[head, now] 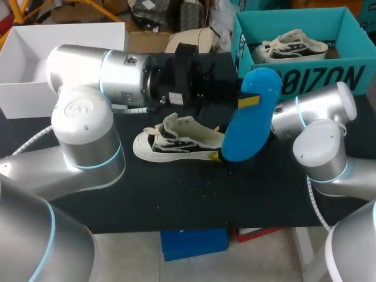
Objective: Take the shoe out of the shoebox, open the shoe tongue, remove and reinsert the insole, then place the shoe into the shoebox
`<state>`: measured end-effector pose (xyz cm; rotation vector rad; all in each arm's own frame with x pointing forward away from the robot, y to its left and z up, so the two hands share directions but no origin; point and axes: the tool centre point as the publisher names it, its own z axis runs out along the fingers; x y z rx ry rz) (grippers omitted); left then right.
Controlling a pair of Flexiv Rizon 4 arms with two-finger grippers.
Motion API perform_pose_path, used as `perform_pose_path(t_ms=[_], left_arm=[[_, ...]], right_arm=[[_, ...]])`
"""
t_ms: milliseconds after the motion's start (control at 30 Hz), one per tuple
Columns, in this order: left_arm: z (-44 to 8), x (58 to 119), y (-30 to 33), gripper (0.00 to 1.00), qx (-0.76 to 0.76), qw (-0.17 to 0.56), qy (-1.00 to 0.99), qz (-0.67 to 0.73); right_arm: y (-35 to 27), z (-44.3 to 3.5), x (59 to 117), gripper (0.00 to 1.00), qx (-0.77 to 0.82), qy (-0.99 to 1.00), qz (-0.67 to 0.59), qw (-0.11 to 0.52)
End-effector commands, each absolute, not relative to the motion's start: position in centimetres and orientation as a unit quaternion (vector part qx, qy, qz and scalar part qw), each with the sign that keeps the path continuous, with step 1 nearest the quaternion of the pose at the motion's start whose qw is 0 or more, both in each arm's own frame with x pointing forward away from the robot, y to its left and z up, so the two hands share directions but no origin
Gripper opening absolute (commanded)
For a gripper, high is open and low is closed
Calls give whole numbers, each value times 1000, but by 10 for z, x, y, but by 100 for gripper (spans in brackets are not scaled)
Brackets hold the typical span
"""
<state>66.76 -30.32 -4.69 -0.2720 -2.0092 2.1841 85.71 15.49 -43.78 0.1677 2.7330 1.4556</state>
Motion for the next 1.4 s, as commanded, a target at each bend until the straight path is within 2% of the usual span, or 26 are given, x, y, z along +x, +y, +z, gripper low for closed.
perform_pose_path(t_ms=[33,700,1400], left_arm=[[-32,655,-305,0,-49,80,-653,752],[40,614,-289,0,-14,146,-584,798],[48,608,-284,0,-21,143,-581,801]], right_arm=[[157,-440,858,0,55,882,468,20],[157,-440,858,0,55,882,468,20],[157,-440,858,0,55,882,468,20]])
